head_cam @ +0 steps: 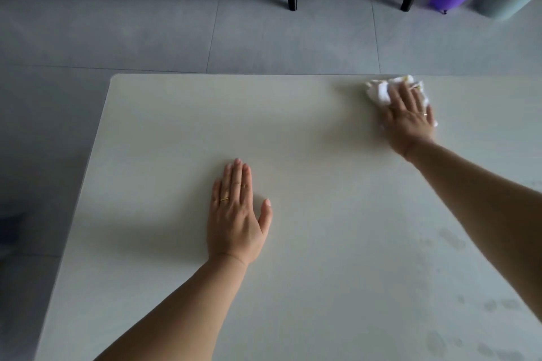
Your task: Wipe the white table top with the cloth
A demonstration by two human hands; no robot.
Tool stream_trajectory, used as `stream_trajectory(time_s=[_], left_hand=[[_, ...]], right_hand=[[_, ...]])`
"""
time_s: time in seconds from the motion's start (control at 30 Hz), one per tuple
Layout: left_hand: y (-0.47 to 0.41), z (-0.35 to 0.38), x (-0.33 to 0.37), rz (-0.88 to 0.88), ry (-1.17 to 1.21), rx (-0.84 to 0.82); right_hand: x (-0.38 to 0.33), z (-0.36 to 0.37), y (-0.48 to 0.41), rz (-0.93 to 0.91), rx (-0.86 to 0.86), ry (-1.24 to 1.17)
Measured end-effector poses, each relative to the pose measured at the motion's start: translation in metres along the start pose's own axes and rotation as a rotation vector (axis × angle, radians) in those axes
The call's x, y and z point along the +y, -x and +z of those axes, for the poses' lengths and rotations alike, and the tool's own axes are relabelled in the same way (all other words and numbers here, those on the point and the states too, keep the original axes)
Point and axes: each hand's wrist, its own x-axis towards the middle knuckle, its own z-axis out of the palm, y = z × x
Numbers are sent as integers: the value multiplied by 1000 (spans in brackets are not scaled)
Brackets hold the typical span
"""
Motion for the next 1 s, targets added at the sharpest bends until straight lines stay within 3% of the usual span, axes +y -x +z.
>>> stream_trajectory(time_s=[0.13, 0.3, 0.43, 0.5, 0.67, 0.83, 1.0], left_hand=[[-1, 1, 0, 3, -1, 2], [-1, 2, -2, -1, -12, -10], [-2, -1, 0, -2, -6, -13], [-2, -1, 0, 3, 2, -11], [-2, -1, 0, 18, -3, 1], [-2, -1, 0, 8, 5, 11], [0, -1, 2, 6, 1, -3]], right_hand=[[-37, 7, -1, 135, 5, -62], [-130, 54, 76, -416, -90, -20], [-111, 51, 99, -607, -170, 55], [-71, 38, 97, -551, -159, 52], [35, -1, 97, -153, -60, 63], [10, 10, 92, 60, -18, 13], [12, 7, 97, 31, 43, 77]])
